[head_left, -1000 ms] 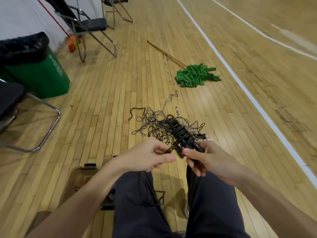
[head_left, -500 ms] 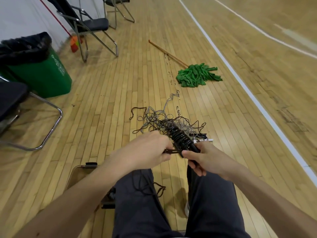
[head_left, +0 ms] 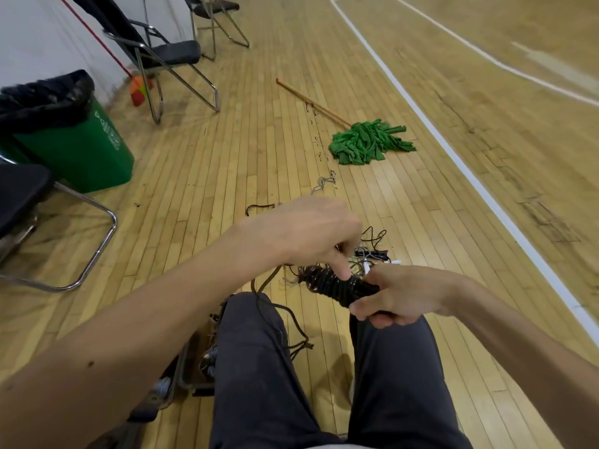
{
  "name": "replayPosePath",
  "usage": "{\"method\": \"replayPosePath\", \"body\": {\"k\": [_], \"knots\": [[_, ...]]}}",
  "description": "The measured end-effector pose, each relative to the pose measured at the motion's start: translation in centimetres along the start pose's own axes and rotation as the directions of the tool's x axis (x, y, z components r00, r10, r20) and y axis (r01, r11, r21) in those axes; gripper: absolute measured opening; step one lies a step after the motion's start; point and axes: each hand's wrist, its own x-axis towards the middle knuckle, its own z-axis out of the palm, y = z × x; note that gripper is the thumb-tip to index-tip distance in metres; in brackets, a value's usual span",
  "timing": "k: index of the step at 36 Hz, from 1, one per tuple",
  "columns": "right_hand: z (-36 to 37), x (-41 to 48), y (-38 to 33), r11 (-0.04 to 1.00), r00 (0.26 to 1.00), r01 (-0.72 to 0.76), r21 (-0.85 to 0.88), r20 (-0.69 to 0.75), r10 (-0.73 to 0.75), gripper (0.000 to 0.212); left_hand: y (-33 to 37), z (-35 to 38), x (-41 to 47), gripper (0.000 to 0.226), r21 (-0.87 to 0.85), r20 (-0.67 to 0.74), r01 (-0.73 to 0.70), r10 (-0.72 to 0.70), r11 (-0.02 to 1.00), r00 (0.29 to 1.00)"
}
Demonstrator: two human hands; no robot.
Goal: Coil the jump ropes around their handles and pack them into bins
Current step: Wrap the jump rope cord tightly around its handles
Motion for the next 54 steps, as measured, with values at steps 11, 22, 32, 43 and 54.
{"method": "replayPosePath", "body": {"k": [11, 22, 32, 43, 54], "knots": [[-0.1, -2.6, 1.0, 0.974, 0.981, 0.117, -0.196, 0.178, -0.082, 0.028, -0.6, 1.2, 1.7, 0.068, -0.116, 0.006, 0.048, -0.048, 0.992, 0.999], [0.2, -3.1, 1.7, 0.880, 0.832, 0.447, 0.161, 0.287, -0.475, 0.028, -1.5, 3.2, 1.7, 0.064, -0.742, 0.028, 0.001, 0.029, 0.670, 0.999], [0.0, -1.9, 1.8, 0.705, 0.789, 0.570, 0.422, -0.043, -0.613, 0.019, -4.1, 10.7, 2.6, 0.017, -0.842, 0.132, 0.248, -0.262, 0.479, 0.956], [-1.9, -1.8, 2.9, 0.731, 0.808, 0.584, 0.352, -0.341, -0.481, 0.026, -0.6, 11.3, 1.1, 0.069, -0.968, 0.064, 0.139, -0.329, 0.210, 0.942], [-3.2, 0.6, 5.9, 0.829, 0.774, 0.473, 0.299, -0.590, -0.229, 0.019, -0.3, 11.7, 0.4, 0.050, -0.955, 0.106, 0.182, -0.305, 0.235, 0.947]]}}
